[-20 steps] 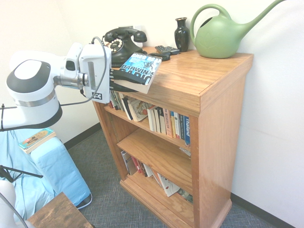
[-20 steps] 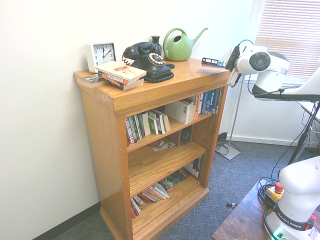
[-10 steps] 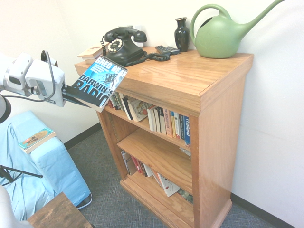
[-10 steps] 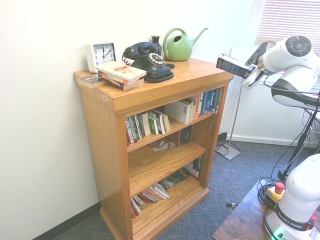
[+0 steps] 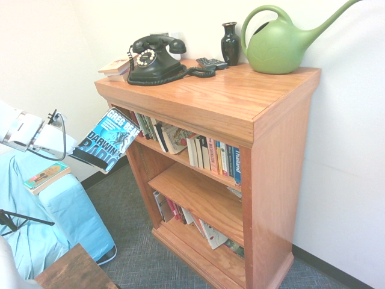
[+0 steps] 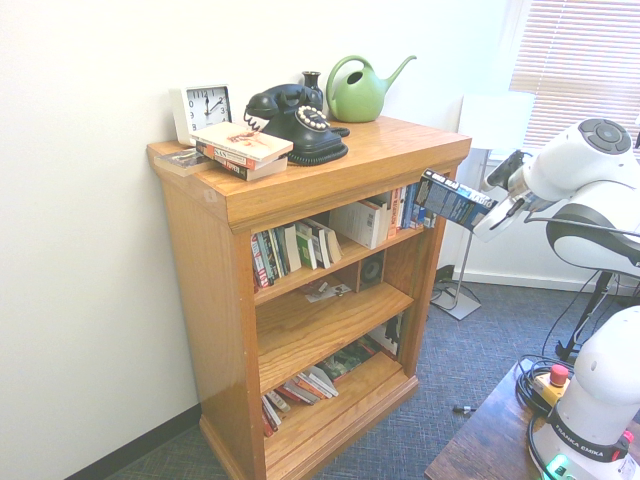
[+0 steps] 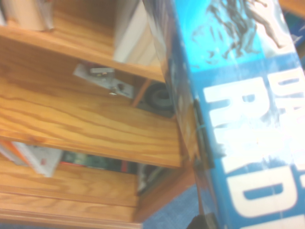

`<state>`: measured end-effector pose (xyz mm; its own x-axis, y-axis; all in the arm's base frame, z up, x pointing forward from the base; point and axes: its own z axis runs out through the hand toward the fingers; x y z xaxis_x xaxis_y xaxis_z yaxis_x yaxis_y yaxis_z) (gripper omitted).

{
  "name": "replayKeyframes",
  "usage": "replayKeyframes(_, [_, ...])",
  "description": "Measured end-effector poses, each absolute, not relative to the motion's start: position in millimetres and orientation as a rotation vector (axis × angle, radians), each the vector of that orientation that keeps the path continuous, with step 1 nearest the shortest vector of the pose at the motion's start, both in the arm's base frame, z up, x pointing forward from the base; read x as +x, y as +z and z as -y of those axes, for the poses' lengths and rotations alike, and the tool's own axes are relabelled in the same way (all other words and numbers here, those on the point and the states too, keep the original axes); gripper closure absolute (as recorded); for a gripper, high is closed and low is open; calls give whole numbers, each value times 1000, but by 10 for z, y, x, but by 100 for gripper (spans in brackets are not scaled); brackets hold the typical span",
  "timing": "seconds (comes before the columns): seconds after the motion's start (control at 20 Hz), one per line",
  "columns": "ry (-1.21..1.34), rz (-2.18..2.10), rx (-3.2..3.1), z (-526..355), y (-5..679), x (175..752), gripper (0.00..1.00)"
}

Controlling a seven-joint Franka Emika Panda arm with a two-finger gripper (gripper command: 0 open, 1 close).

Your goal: Put the book on the shelf

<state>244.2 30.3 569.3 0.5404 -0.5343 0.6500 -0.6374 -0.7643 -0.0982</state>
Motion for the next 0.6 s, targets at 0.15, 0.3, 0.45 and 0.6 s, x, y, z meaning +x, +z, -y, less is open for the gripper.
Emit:
replayKeyframes(0.15, [977, 1003, 2675, -422, 5540, 2614, 100])
replayKeyframes(0.3, [945, 999, 2706, -496, 5326, 2896, 100])
replayKeyframes(0.45, [926, 1002, 2729, -475, 5086, 3197, 100])
replayKeyframes(0.6, [912, 998, 2759, -401, 4815, 3488, 100])
